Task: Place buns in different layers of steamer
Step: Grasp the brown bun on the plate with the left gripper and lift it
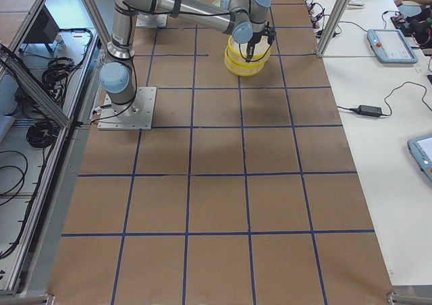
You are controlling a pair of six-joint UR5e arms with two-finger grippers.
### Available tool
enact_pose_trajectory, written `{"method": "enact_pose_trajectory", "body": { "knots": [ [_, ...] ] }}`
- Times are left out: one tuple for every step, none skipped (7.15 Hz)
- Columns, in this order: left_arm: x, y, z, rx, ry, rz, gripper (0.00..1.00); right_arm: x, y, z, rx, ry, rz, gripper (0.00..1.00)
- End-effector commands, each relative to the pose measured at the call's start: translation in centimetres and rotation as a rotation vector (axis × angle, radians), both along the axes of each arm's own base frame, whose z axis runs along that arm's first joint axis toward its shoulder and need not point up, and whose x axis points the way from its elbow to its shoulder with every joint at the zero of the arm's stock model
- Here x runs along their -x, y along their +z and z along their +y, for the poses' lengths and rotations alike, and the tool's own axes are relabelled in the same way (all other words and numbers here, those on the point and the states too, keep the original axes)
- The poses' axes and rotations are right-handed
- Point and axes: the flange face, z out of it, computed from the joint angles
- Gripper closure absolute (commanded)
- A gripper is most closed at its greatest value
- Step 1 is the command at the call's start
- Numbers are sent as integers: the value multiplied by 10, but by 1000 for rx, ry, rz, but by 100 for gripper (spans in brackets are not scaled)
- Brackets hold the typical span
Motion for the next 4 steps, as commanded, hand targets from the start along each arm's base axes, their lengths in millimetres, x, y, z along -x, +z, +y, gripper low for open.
{"method": "enact_pose_trajectory", "body": {
  "knots": [
    [-13,-23,-12,-3,0,-78,1,-3,0,1,3,-8,-3,94],
    [-13,-32,-13,-16,1,-74,2,-6,-4,1,-1,-39,-6,94],
    [-13,-37,-11,-28,1,-74,2,-6,-4,1,-1,-41,-6,94],
    [-12,-48,-9,-47,6,-66,5,-6,-4,1,-1,-42,-6,94]
  ]
}}
